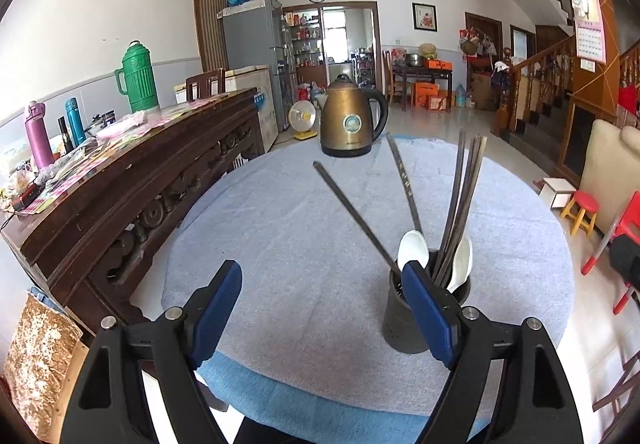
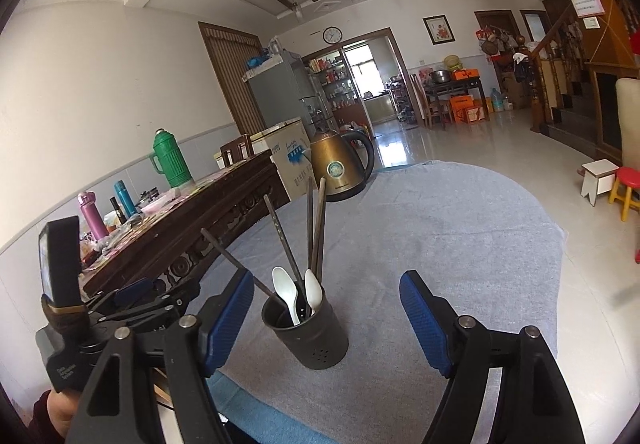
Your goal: Organize utensils
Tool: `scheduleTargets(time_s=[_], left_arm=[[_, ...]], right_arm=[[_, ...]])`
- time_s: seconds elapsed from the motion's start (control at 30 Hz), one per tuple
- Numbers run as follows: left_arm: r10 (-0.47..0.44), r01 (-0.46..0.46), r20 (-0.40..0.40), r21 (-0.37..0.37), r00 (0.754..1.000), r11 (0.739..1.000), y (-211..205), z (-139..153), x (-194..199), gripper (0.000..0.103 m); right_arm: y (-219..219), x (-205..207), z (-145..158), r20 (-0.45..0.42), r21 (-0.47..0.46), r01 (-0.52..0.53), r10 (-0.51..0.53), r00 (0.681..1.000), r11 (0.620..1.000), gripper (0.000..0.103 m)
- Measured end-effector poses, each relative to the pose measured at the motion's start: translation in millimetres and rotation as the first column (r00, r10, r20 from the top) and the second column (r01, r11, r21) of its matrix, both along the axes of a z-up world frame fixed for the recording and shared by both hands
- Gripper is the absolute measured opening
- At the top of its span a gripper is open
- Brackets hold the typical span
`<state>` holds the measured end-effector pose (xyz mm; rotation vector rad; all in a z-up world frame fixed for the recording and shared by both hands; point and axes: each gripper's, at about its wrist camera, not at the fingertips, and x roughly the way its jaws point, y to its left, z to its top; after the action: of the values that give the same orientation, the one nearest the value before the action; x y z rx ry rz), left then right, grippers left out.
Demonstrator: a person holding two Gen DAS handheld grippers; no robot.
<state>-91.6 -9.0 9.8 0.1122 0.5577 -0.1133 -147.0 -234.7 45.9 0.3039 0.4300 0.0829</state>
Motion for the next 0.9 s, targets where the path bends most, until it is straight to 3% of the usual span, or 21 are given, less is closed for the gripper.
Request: scheduleTargets(time_s=[0.2, 0.6, 0.73, 0.9], left_arm=[[0.006, -0.007, -0.025, -0.049, 1.000, 0.999, 25.0, 0.8, 3.9, 0.083], [-0.019, 0.016, -0.016, -0.144, 1.000, 0.989, 52.4, 13.7, -10.9, 0.083], [-0.070, 0.066, -0.031, -0.101, 0.997, 0.993, 46.7, 5.5, -28.8, 0.083], [-0.069, 0.071, -0.129, 0.010, 0.989, 0.997, 50.0, -26.6, -45.6, 0.083]], right_arm=[[4.9, 4.1, -1.2, -0.023, -0.009, -0.001, 0.001, 1.000, 1.000, 0.078], [-18.2, -7.7, 20.9, 0.052, 0.049, 0.040, -0.042, 0.998, 0.998, 0.079], [-19.3, -15.9, 28.0, 0.077, 0.050, 0.036, -0.039, 0.996, 0.998, 0.079], [-27.1, -30.1, 48.6, 0.122, 0.070, 0.043, -0.052, 0.991, 0.997, 0.079]])
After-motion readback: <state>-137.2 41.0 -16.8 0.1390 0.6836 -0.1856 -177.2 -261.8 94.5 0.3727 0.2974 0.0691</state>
